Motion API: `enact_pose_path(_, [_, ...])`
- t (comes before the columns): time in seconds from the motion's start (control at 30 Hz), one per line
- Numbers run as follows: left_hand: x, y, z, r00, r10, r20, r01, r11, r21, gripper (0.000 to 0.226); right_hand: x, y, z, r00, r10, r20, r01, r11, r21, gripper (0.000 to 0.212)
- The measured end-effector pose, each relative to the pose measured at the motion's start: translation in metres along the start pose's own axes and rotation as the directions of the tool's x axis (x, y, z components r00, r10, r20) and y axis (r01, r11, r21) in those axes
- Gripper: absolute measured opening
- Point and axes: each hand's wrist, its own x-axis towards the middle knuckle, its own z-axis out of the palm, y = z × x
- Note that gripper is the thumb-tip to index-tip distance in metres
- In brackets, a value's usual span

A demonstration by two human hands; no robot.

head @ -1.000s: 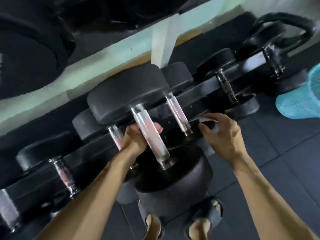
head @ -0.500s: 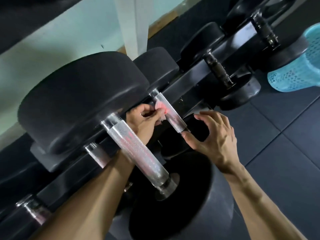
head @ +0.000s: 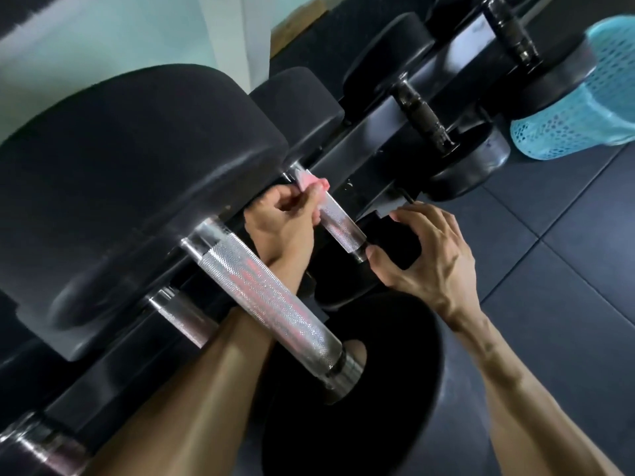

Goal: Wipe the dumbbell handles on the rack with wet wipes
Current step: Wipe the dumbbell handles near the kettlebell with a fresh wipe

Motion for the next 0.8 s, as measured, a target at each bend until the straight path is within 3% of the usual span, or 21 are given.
enact_pose_path(0.07, [0.002,0.006,0.001,0.999,-0.038,-0.014,0.037,0.998,-0.051,0.018,0.000,0.001,0.000,1.000,-0.003,0.004,0.003,1.000,0.007,0.061])
enact_pose_path(0.13, [-0.003,0.003,-0.003,0.987,-0.124,0.106,0.124,0.992,0.006,0.015,0.000,0.001,0.000,1.000,0.002,0.014,-0.002,1.000,0.007,0.061])
enact_pose_path(0.23, [-0.009,-0.002,-0.012,0.916,-0.266,0.301,0.246,0.964,0.103,0.009,0.000,0.003,0.001,1.000,-0.013,0.015,0.013,1.000,-0.001,0.060])
enact_pose_path(0.3, [-0.004,0.002,-0.011,0.959,-0.210,0.189,0.212,0.977,0.009,0.015,0.000,0.003,0.001,1.000,-0.023,0.009,0.023,1.000,-0.004,0.059])
enact_pose_path(0.37, [0.000,0.008,-0.003,0.982,-0.190,0.019,0.190,0.962,-0.196,0.020,0.000,0.004,0.001,1.000,-0.026,-0.001,0.026,1.000,0.001,0.058])
enact_pose_path(0.47, [-0.003,0.012,0.004,0.965,-0.262,-0.015,0.239,0.902,-0.361,0.014,-0.001,0.005,0.001,1.000,-0.021,-0.019,0.022,0.999,0.024,0.056])
enact_pose_path(0.63, [-0.021,-0.017,-0.018,0.971,-0.177,0.163,0.178,0.984,0.008,0.010,-0.001,0.006,0.000,0.999,-0.034,-0.019,0.035,0.998,0.052,0.054])
enact_pose_path(0.73, [-0.004,-0.005,-0.027,0.993,-0.099,0.064,0.102,0.994,-0.047,0.003,-0.001,0.005,-0.001,1.000,-0.026,-0.016,0.027,0.998,0.062,0.054])
enact_pose_path(0.8, [0.002,0.005,-0.029,0.982,-0.137,0.130,0.152,0.982,-0.109,0.012,-0.001,0.006,0.000,1.000,-0.023,-0.014,0.024,0.998,0.066,0.053])
